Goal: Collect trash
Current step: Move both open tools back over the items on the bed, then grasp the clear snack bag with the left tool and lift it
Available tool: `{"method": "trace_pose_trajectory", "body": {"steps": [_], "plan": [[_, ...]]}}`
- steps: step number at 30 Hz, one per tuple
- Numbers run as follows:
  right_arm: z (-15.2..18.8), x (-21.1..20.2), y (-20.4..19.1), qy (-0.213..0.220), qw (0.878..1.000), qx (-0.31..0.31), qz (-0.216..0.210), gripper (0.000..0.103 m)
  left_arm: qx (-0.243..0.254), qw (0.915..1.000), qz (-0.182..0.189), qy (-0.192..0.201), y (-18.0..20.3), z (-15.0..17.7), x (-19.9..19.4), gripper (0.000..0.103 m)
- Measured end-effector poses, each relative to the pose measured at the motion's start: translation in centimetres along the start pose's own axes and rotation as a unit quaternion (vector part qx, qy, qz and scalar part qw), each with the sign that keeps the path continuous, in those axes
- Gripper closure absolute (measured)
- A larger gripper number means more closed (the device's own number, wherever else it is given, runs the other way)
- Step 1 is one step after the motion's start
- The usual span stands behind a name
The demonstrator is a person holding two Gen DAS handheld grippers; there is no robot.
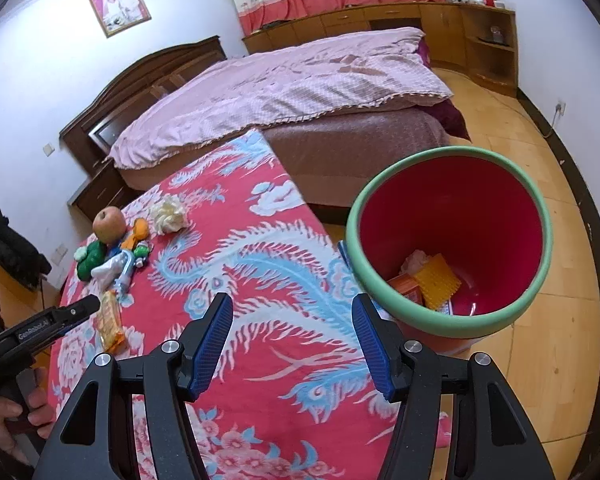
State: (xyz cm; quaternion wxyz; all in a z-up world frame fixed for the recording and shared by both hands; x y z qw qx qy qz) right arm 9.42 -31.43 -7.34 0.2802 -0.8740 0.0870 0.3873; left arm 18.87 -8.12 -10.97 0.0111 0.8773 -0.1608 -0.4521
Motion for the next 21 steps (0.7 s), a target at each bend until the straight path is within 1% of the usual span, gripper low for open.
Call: {"method": "trace_pose_trajectory", "body": {"steps": [10,21], "plan": [[0.6,1.2,-1.4,-0.016,1.000,-0.015,0.001,0.039,-0.012,0.9995,-0.022,-0.017,-2.2,1.0,1.3,0.062],[0.9,2.3,-1.8,-0.029,0.999,-0.019,-0.001,0.039,-0.024,0.9989,-0.028,-0.030,-3.0,1.5,2.5,0.062]]}}
Point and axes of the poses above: each gripper's, at about its wrist camera, not at the fingertips, and x roughly the way its jaws point, y to its right, z to its underside, the point moved 9 cm from there along x, roughly the way its jaws point, and after that the axes turned 11 degrees about x, right-handed, at the moved point
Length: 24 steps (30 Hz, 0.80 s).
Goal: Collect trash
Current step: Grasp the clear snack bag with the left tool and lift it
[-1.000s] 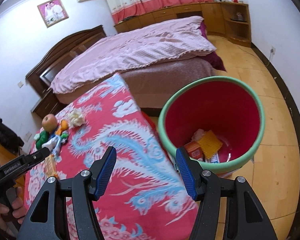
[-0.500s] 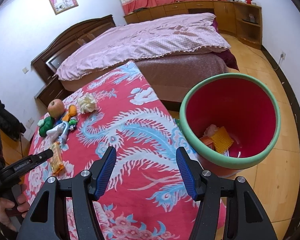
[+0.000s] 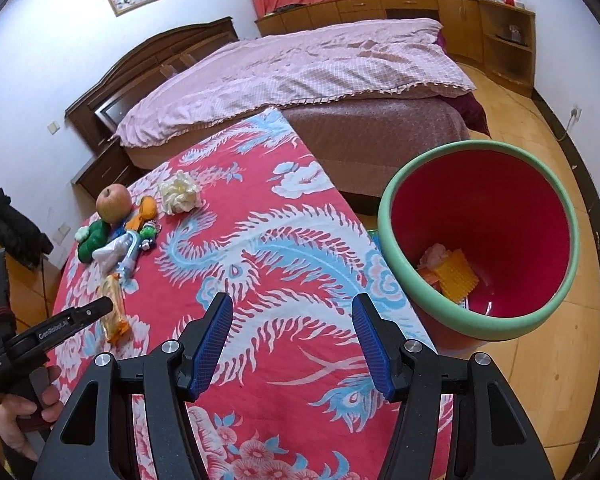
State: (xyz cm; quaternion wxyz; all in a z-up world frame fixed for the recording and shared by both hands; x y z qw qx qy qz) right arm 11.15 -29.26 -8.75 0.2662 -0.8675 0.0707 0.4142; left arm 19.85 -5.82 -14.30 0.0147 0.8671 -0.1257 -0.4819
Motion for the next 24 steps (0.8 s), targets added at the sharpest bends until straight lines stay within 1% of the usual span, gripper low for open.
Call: {"method": "trace_pose_trajectory", "body": {"steps": [2,4,14,20,22,24], "plan": [[0.0,0.0,0.1,-0.001,1.000,0.001,-0.001,0.039,-0.005,0.9999,0.000,-0.010,-0.1,0.4,0.5,0.062],[0.0,0.0,0.2,-0.001,1.000,0.001,0.000,0.039,-0.013,0.9998,0.008,-0.011,-0.1,0.5,0.7,0.062],[0.3,0.5,0.1,-0.007,1.000,0.000,-0.001,0.039,-0.013,0.9999,0.003,0.002,0.1,-0.1,1.2,0.061],[0.5,0.7,0.0,-0.012,1.000,-0.002,-0.001,0.039,-0.011,0.9995,0.019,0.022,0.1,-0.3,0.6,0.074],[0.5,0.8,-0.1,-0.013,1.000,-0.003,0.000,0.039,-0.008,0.9991,0.025,0.034,0.1,-0.6,0.1,0.082],[0.5,0.9,-0.4,-0.014,1.000,-0.006,-0.001,0.039,-0.008,0.9986,0.032,0.041,0.1,-0.8,-0.3,0.084]]}}
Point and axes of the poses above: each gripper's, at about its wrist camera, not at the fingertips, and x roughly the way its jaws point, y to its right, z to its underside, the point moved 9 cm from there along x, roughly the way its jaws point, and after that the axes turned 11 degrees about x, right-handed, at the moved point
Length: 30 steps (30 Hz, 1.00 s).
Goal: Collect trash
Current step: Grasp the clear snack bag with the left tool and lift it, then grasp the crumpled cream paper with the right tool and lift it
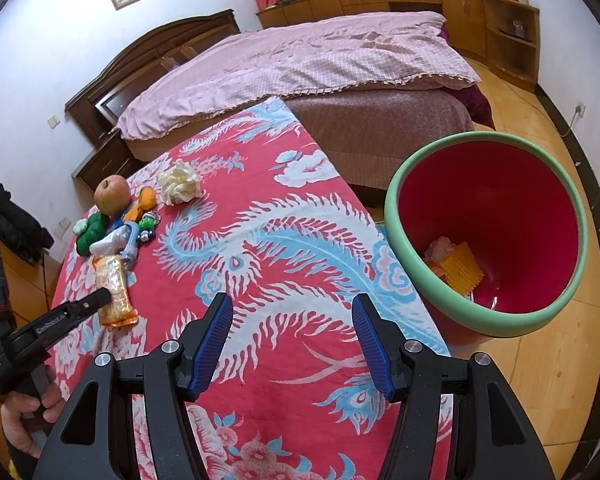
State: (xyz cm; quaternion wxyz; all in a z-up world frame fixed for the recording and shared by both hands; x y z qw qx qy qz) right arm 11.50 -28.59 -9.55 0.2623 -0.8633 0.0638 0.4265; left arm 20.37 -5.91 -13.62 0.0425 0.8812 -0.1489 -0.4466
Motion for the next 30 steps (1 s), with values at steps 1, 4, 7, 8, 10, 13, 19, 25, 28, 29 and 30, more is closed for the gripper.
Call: {"method": "trace_pose_trajectory", "body": {"steps": [1,4,7,8,10,13,19,25,28,29,30], "plan": [[0.0,0.1,-0.2,0.000,1.000,-0.002,0.000,0.039,-0.001,1.0000,0.002,0.002,0.0,0.0,-0.1,0.084],[-0.1,0.3,-0.6,-0.001,1.000,-0.006,-0.003,0.039,-0.002,0.9999,0.009,0.004,0.2,-0.1,-0.2,0.084],[-0.1,0.4,-1.3,-0.002,1.000,-0.015,-0.006,0.039,-0.005,0.9998,0.017,0.012,0.4,-0.3,-0.7,0.084],[-0.2,0.4,-1.5,-0.002,1.000,-0.019,-0.006,0.039,-0.004,0.9997,0.019,0.017,0.4,-0.4,-1.0,0.084],[-0.4,0.5,-1.9,-0.001,1.000,-0.024,-0.008,0.039,-0.002,0.9993,0.021,0.029,0.6,-0.9,-2.0,0.084],[-0.7,0.7,-2.7,-0.001,0.999,-0.034,-0.013,0.039,0.000,0.9987,0.019,0.048,0.5,-1.7,-3.4,0.084],[-1.1,1.5,-4.7,-0.009,0.998,-0.053,-0.024,0.039,0.018,0.9969,-0.006,0.076,-1.0,-4.2,-4.9,0.084],[-2.2,2.9,-7.7,-0.011,0.996,-0.081,-0.039,0.039,0.017,0.9954,-0.032,0.089,-3.2,-6.5,-4.5,0.084],[-2.9,4.2,-9.2,-0.015,0.995,-0.092,-0.046,0.039,0.016,0.9947,-0.042,0.092,-4.2,-7.3,-4.0,0.084],[-3.2,4.7,-9.9,-0.016,0.994,-0.095,-0.050,0.039,0.016,0.9946,-0.044,0.093,-4.5,-7.6,-3.8,0.084],[-3.5,5.1,-10.3,-0.017,0.994,-0.098,-0.052,0.039,0.015,0.9944,-0.046,0.094,-4.8,-7.8,-3.5,0.084]]}}
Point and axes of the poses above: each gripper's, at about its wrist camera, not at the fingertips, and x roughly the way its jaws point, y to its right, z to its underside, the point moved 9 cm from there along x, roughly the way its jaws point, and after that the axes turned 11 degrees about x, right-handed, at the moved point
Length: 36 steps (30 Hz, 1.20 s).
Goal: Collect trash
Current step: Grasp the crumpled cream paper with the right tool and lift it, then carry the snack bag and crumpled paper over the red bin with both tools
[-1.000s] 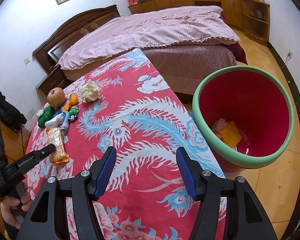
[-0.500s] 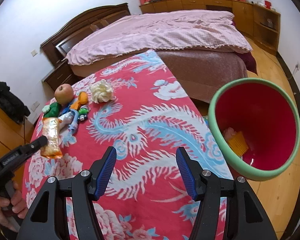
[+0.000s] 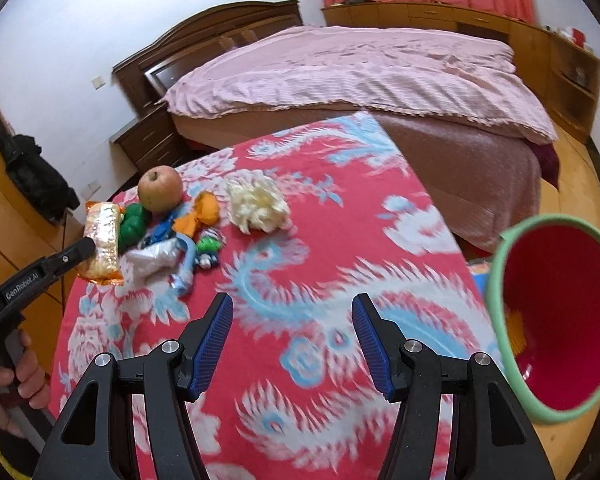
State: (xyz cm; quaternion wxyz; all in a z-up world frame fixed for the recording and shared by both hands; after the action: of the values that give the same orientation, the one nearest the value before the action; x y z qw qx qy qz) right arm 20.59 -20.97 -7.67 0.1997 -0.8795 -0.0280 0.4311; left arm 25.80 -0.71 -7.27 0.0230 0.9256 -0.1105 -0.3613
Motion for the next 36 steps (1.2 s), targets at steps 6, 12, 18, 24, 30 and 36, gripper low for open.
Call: {"method": "trace_pose_trajectory", "body": {"steps": [6,12,18,24,30,36], "plan": [[-2.4,4.0,-1.9,-0.008,1.000,-0.021,0.002,0.039,-0.007,1.0000,-0.001,-0.005,-1.0,0.1,2.0,0.084],[-3.8,7.7,-2.9,-0.019,0.999,-0.032,0.008,0.040,-0.024,0.9997,0.004,-0.005,-2.2,0.3,3.3,0.084],[-4.2,10.1,-2.9,-0.025,0.999,-0.029,0.012,0.057,-0.034,0.9994,0.012,0.000,-2.9,0.5,3.6,0.084],[-4.0,11.2,-3.2,-0.030,0.999,-0.034,0.011,0.078,-0.038,0.9991,0.020,0.004,-3.1,0.6,3.5,0.084],[-3.7,11.0,-3.3,-0.030,0.999,-0.036,0.004,0.089,-0.038,0.9990,0.021,0.003,-3.1,0.6,3.5,0.084],[-3.4,8.6,-3.3,-0.017,0.999,-0.027,-0.011,0.090,-0.036,0.9991,0.022,0.005,-2.8,0.3,3.0,0.084]]}}
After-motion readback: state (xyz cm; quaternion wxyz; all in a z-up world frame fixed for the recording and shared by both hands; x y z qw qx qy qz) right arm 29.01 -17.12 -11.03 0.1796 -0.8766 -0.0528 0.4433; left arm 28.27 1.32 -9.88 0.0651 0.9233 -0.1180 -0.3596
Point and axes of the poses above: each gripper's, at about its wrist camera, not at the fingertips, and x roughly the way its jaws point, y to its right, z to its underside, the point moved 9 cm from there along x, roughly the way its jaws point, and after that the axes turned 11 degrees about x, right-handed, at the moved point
